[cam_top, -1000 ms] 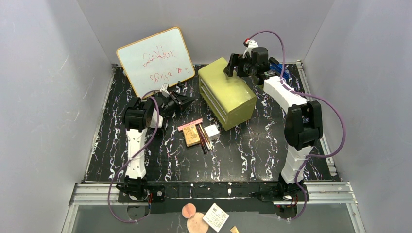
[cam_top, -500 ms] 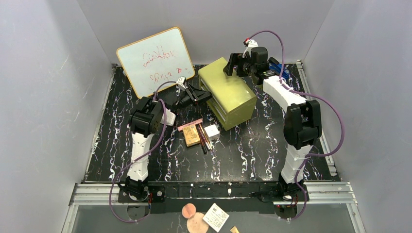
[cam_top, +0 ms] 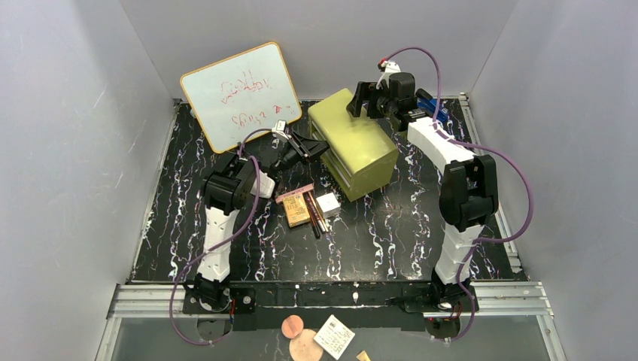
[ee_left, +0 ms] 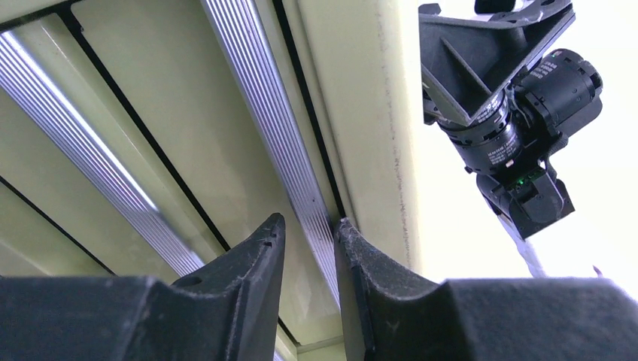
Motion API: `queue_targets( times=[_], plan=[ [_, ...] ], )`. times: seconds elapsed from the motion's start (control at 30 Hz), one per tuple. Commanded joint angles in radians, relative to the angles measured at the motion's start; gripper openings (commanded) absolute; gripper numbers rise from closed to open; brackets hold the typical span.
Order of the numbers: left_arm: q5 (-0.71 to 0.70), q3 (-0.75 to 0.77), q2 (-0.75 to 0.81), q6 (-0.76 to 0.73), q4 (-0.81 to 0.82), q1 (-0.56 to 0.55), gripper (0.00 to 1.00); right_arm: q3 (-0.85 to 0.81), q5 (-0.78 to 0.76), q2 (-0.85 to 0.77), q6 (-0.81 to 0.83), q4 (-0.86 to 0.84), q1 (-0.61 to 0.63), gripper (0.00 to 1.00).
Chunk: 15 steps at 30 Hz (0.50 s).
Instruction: Organize the makeup
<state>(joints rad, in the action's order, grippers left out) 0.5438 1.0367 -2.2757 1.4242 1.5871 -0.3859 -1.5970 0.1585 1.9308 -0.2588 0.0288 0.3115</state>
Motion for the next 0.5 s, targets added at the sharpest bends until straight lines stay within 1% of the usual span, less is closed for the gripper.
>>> queue_targets(
  times=[0.0,0.13,0.2,0.3,0.37,0.47],
  plan=[
    [-0.116,0.003,0.065,-0.034,0.034,-0.072,0.26,0.065,-0.112,0.092,0.099,0.256,-0.017,0.99],
    [-0.165,0.020,0.045,-0.002,0.096,-0.107,0.22,0.073,-0.105,0.091,0.099,0.254,-0.017,0.99],
    [-0.183,0.033,0.035,0.013,0.125,-0.119,0.16,0.076,-0.104,0.090,0.099,0.252,-0.018,0.99],
    [-0.207,0.062,0.010,0.042,0.170,-0.126,0.00,0.081,-0.104,0.089,0.101,0.251,-0.017,0.99],
    [-0.213,0.079,-0.004,0.057,0.192,-0.128,0.00,0.083,-0.101,0.089,0.101,0.250,-0.017,0.99],
    [-0.206,0.078,0.000,0.048,0.181,-0.127,0.00,0.085,-0.100,0.088,0.102,0.249,-0.017,0.99]
  ],
)
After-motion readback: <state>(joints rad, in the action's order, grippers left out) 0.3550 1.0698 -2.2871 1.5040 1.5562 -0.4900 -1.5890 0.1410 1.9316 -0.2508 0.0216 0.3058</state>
